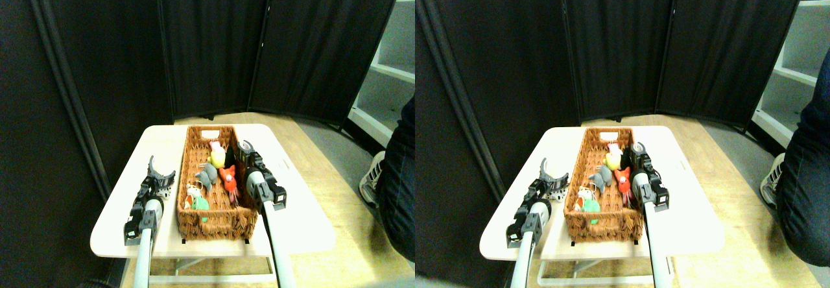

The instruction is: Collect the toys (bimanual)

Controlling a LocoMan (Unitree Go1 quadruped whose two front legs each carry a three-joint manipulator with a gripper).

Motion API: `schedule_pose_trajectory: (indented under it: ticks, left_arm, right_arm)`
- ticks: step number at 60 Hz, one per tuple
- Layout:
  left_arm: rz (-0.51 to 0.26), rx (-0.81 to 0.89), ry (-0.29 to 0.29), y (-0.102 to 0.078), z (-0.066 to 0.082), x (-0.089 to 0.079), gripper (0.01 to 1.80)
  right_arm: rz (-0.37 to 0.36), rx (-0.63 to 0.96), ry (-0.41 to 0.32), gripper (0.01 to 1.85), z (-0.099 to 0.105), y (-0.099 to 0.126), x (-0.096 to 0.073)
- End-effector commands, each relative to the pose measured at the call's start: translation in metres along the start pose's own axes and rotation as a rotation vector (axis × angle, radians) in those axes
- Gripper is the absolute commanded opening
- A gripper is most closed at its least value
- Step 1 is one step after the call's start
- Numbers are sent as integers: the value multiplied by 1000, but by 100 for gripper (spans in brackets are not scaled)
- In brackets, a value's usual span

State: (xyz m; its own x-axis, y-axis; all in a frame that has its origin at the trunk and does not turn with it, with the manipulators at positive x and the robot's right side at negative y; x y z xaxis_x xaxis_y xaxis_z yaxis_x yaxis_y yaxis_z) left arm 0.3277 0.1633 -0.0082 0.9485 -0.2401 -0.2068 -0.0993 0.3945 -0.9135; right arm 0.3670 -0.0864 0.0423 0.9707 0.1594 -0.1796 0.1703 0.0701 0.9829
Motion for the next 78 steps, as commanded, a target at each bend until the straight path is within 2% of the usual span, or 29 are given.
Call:
schedule_pose_trajectory:
  ticks: [1,28,39,49,59,69,78]
  left_arm:
    - [-32,15,-23,0,2,1,74]
    - [0,0,-43,8,7,-6,76]
    - [4,-9,-49,12,4,-6,76]
    - [-2,-13,-61,13,4,-6,77]
    - [1,16,-75,15,4,-6,77]
    - [-4,9,-76,13,7,-4,75]
    - [-3,7,-72,13,8,-2,76]
  right_arm:
    - [-28,-36,-53,1,1,-5,1]
    - [-23,-34,-31,1,-7,0,5]
    - [-26,-48,-20,1,-8,3,7]
    - [8,-114,-15,1,-9,18,8]
    - [34,-156,-9,1,-5,50,6]
    - [122,-297,-37,1,6,74,1]
    - [136,-346,-31,1,13,81,-2]
